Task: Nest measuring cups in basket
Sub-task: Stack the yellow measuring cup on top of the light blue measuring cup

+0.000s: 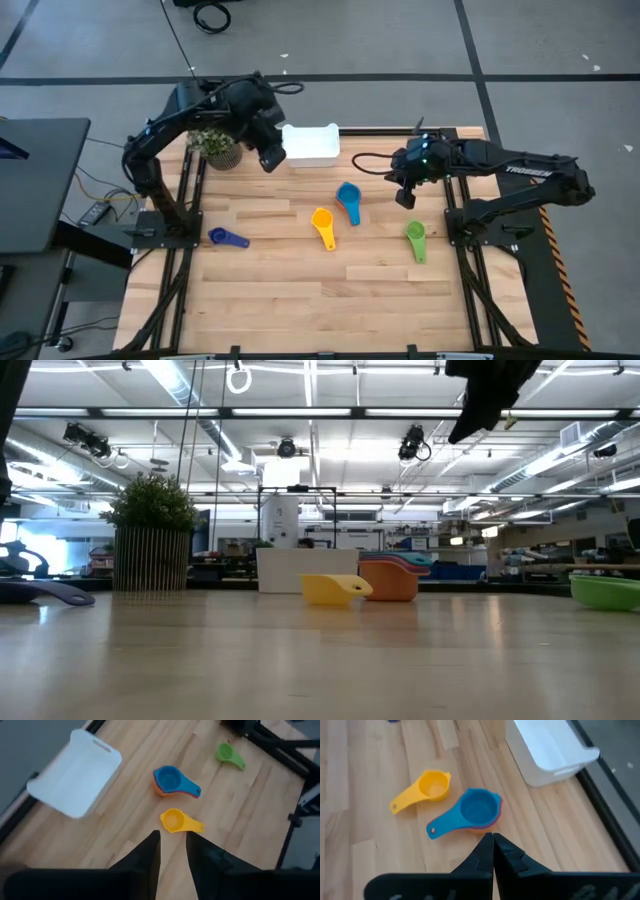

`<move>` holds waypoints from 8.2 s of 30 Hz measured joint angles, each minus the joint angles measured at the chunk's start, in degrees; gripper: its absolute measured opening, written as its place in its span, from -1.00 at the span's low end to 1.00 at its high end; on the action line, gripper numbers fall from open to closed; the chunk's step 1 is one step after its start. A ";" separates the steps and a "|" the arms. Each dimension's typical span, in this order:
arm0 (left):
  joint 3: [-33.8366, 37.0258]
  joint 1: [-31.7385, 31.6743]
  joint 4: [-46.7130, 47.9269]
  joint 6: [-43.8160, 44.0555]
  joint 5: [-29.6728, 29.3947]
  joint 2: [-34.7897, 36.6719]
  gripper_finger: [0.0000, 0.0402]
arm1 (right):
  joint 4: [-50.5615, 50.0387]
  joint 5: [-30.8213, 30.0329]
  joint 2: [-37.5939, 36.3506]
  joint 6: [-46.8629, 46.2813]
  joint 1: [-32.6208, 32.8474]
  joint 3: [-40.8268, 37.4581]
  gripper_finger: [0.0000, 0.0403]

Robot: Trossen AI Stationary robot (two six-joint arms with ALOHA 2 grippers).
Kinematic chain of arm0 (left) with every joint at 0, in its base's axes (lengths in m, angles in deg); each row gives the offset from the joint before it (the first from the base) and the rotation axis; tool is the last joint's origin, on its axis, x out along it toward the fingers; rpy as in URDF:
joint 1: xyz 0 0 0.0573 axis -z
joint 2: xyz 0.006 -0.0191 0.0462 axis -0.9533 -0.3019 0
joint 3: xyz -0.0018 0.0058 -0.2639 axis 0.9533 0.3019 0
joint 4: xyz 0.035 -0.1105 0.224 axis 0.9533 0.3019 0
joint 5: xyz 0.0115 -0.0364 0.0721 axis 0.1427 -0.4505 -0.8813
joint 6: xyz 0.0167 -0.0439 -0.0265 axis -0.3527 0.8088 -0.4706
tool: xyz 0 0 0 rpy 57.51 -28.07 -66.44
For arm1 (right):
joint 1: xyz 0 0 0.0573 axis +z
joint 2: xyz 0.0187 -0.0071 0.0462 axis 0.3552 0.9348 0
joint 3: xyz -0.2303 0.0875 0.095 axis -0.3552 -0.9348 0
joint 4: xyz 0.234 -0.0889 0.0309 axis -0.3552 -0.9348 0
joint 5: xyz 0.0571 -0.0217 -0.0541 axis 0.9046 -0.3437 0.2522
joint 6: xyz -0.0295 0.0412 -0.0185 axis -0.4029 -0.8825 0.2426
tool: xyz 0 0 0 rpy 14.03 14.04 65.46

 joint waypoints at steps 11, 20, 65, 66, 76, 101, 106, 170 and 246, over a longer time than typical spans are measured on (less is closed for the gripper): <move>17.10 4.07 -1.28 6.26 -8.53 -0.29 -0.51 | -0.13 -5.40 0.00 4.98 0.80 7.08 -0.96; 27.41 6.41 -8.68 5.31 -7.98 -0.36 -0.75 | -0.24 -5.42 -0.02 5.79 0.80 12.62 -0.96; 53.99 12.53 -49.44 35.37 -10.88 -5.09 -0.45 | -0.46 -5.15 -2.87 13.90 0.80 13.28 -0.96; 53.97 12.74 -50.33 35.39 -10.87 -5.33 -0.45 | -0.28 -5.16 -3.47 13.88 0.85 13.28 -0.96; 53.99 13.08 -50.66 40.84 -11.65 -9.66 -0.45 | 0.67 -5.18 -8.28 13.72 0.91 13.28 -0.96; 53.90 13.44 -52.62 42.63 -11.92 -15.97 -0.45 | 1.01 -5.35 -10.25 13.73 0.91 13.29 -0.96; 53.99 13.51 -54.20 42.40 -11.55 -18.94 -0.46 | 1.10 -5.44 -10.16 13.67 0.85 13.30 -0.96; 28.33 3.66 -47.89 29.98 -2.41 -28.20 -0.81 | 0.39 -7.34 -10.14 13.42 0.39 13.30 -0.96; 28.31 1.89 -36.78 35.98 13.22 -28.05 -0.79 | 0.43 -6.99 -10.14 13.86 0.34 13.30 -0.96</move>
